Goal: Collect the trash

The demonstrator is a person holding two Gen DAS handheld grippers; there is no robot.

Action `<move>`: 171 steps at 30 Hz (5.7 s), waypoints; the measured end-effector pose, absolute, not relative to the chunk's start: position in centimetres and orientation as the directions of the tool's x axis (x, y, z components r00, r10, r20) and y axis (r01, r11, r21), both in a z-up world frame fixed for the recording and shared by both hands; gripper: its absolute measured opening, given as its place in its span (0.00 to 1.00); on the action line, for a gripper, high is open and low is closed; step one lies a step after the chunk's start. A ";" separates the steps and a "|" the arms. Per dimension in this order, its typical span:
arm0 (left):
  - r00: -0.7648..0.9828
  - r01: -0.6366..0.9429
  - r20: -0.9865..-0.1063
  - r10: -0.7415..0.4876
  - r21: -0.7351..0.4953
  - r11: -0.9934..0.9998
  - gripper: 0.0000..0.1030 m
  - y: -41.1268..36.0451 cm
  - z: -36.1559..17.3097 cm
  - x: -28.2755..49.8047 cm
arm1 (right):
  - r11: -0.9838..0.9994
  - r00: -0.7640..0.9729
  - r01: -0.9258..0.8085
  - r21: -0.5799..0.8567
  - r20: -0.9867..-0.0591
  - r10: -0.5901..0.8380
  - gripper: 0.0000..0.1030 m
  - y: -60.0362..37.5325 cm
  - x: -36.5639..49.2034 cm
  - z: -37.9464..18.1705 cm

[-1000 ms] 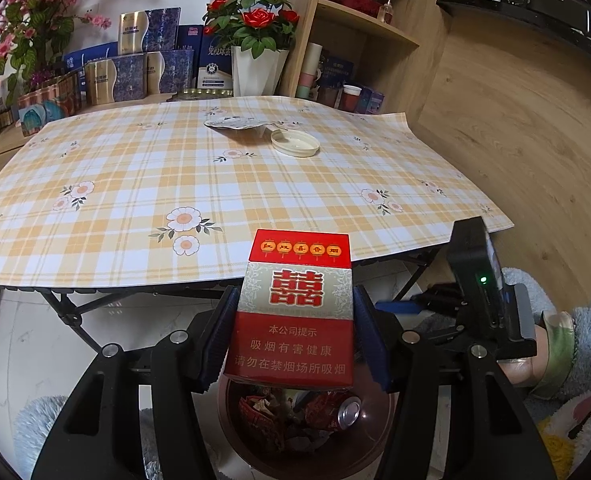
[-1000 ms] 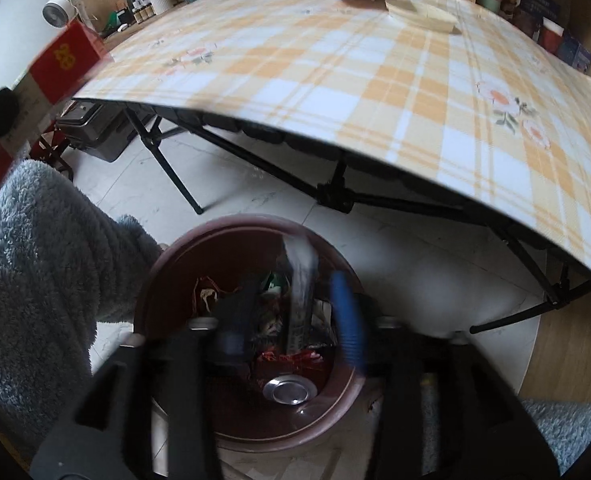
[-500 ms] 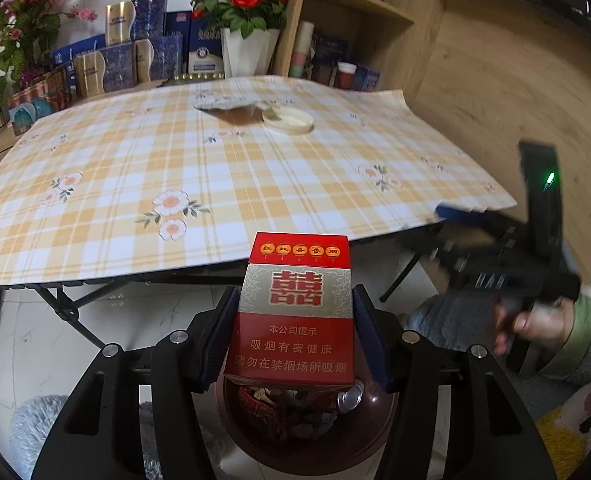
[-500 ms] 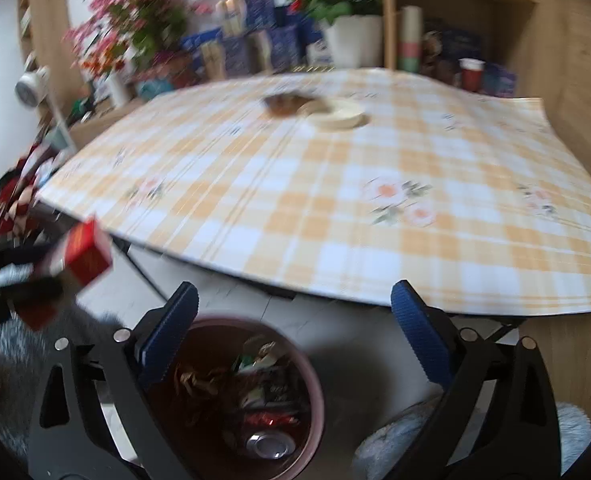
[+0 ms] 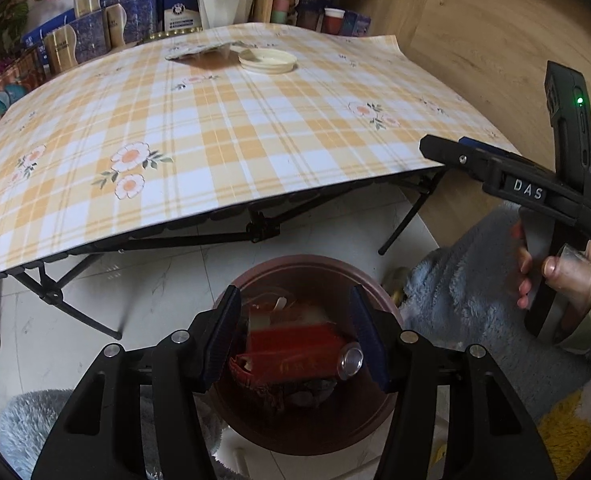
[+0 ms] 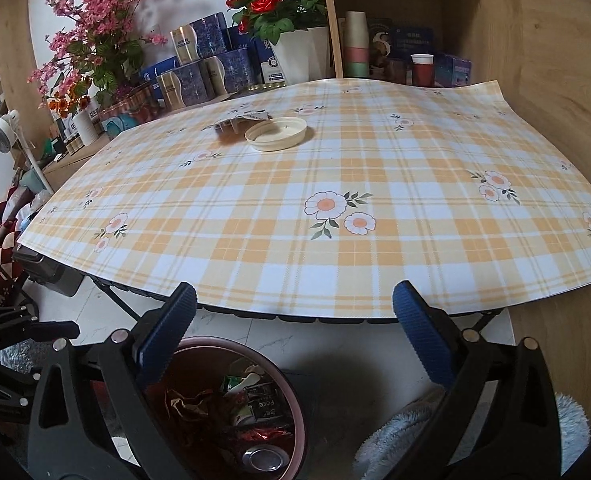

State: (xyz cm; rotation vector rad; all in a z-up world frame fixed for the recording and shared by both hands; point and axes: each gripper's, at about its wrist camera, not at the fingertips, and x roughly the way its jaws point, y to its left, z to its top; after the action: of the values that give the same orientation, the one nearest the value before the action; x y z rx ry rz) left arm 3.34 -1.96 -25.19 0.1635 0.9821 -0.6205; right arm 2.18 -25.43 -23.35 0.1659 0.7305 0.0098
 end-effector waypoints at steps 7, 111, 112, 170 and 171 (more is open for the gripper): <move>0.392 0.573 -0.823 -0.411 -0.131 0.809 0.65 -2.5 -25.3 3.2 | 0.985 0.745 0.048 0.163 -0.663 0.074 0.94 -25.4 1.9 -23.4; 0.504 -0.068 -0.517 -0.692 -0.823 0.565 0.38 -2.6 -27.3 42.1 | 0.993 0.663 0.009 0.115 -0.744 0.080 0.84 -26.1 31.1 -24.9; 0.508 -0.058 -0.521 -0.686 -0.815 0.576 0.38 -2.9 -27.2 42.4 | 0.993 0.662 0.009 0.118 -0.745 0.083 0.84 -26.2 31.1 -25.0; 0.368 0.443 -0.690 -0.623 -0.459 0.770 0.04 3.4 -16.8 5.4 | 0.988 0.786 -0.054 0.143 -0.605 0.130 0.84 -23.4 2.0 -16.2; 0.358 0.453 -0.706 -0.611 -0.441 0.775 0.04 3.1 -17.4 4.9 | 0.988 0.785 -0.052 0.143 -0.606 0.129 0.84 -23.4 1.7 -16.3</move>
State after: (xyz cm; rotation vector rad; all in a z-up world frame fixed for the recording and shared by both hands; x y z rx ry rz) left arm 4.87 3.08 -17.42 -0.1811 0.9894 -0.6907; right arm 1.74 -23.43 -16.27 0.1213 0.6617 0.0977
